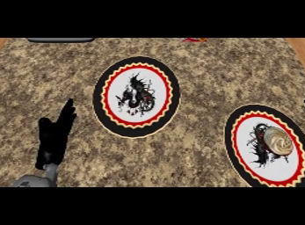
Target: Pick the cupcake from the plate and place it in the plate
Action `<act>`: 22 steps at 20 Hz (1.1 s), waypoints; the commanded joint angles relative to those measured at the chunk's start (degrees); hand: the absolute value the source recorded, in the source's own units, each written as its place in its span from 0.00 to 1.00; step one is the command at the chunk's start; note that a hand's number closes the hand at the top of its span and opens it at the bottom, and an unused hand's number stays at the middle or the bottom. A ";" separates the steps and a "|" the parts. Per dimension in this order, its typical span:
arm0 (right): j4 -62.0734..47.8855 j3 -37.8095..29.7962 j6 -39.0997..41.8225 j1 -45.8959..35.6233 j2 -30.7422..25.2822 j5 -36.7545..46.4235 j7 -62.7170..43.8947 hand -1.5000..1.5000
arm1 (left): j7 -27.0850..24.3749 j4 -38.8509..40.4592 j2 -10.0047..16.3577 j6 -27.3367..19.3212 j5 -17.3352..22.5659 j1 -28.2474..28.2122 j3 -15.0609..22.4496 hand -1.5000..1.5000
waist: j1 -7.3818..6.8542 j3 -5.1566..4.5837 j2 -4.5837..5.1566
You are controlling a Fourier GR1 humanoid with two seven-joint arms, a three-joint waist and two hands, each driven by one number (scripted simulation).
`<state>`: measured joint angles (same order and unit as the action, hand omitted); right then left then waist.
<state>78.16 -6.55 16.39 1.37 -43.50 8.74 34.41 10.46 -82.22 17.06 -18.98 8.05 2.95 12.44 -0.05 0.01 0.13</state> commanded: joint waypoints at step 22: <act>-3.58 8.43 15.61 -11.83 3.34 23.11 -15.33 0.00 | 1.54 0.07 -4.27 3.35 -6.13 0.39 -4.10 0.50 | -0.12 -0.01 -0.12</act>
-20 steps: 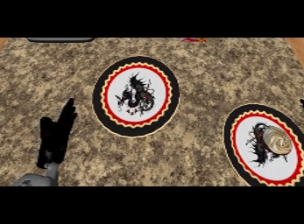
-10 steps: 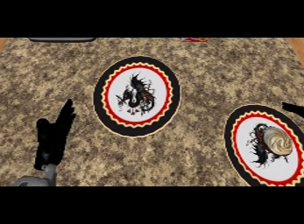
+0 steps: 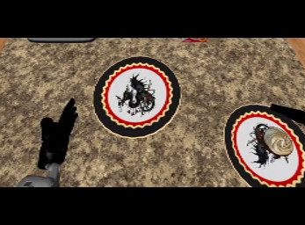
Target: Pick the cupcake from the plate and place it in the plate
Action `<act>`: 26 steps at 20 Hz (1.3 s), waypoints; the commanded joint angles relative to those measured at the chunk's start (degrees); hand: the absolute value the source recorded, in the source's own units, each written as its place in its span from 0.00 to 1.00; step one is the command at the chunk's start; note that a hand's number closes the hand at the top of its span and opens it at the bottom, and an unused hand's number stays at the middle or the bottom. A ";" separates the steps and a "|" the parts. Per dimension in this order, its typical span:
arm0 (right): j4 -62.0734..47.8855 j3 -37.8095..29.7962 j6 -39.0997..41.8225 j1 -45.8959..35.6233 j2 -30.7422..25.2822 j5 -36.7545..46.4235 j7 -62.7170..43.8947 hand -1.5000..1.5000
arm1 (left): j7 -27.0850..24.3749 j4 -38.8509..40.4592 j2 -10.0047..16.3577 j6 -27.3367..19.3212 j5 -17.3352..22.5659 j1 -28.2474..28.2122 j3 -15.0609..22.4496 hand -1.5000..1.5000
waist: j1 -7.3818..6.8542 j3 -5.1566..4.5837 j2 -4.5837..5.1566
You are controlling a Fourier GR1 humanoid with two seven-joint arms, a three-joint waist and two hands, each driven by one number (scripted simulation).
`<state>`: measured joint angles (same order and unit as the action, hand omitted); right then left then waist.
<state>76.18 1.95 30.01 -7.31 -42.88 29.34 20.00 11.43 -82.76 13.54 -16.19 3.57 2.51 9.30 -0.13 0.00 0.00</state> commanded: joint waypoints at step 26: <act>-11.25 -3.05 -5.26 -6.18 8.35 18.31 12.41 1.00 | 0.19 1.04 -5.10 5.45 -5.11 0.06 -6.66 0.50 | 0.08 -0.01 0.00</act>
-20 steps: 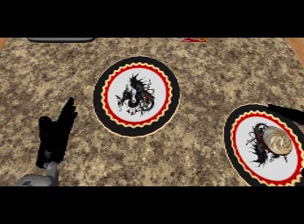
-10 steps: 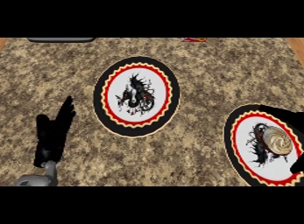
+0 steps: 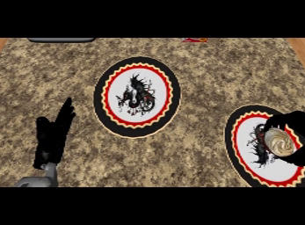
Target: Pick the cupcake from the plate and place it in the plate
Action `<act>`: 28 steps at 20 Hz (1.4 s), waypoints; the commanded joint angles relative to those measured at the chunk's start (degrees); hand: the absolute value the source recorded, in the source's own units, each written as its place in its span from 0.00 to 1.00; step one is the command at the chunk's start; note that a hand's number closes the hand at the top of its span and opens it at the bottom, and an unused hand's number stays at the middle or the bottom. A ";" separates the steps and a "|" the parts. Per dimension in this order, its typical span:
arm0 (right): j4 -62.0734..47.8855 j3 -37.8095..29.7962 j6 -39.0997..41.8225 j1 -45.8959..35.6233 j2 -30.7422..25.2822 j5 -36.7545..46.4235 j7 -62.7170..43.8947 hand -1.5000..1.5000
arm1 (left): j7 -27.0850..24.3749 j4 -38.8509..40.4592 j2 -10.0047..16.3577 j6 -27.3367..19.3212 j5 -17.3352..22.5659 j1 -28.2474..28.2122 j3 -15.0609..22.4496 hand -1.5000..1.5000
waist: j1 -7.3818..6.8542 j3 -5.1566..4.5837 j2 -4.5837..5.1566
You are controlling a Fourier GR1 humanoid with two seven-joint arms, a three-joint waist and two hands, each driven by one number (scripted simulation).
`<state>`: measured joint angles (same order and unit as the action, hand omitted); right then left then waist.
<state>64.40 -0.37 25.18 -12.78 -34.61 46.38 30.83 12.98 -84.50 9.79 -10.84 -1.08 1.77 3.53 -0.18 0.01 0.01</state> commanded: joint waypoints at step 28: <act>15.74 43.93 -40.58 -37.84 34.60 2.54 -77.15 1.00 | -1.14 1.91 -2.17 1.08 -1.78 0.89 1.50 0.50 | -2.72 -0.10 0.02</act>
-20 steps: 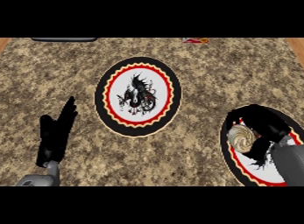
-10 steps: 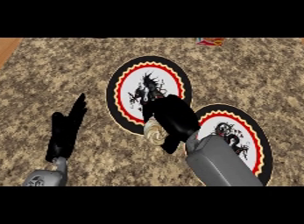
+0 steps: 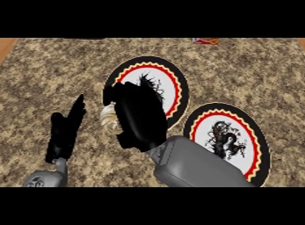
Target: Pick the cupcake from the plate and place it in the plate
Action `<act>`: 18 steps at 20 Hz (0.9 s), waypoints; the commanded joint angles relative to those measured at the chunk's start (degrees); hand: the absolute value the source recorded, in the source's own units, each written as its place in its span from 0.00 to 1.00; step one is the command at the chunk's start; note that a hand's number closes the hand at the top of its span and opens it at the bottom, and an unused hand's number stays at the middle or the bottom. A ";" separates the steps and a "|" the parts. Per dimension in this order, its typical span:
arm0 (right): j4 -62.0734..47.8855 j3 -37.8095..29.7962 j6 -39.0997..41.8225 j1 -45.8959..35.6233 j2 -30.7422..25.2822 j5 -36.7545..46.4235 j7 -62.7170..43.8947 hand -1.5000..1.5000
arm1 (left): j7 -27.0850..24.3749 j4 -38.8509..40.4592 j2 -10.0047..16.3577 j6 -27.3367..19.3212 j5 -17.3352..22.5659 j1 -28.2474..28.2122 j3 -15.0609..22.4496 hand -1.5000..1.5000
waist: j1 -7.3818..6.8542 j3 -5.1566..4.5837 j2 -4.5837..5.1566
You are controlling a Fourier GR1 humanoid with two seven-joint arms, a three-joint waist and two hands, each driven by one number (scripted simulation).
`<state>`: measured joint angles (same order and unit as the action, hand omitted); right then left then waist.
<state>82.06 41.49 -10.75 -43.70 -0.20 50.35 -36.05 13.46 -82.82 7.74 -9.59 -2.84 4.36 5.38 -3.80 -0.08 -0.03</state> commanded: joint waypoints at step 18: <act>-41.18 -1.38 -14.79 -21.29 0.20 -20.26 2.77 1.00 | -1.61 -1.23 -1.38 -0.15 -0.54 -1.97 -0.77 0.50 | 1.18 0.04 0.77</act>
<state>49.59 42.38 -25.54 -63.72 -0.01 33.60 -39.24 12.13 -83.82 7.75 -9.16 -2.76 2.65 3.54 -2.25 -0.04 0.47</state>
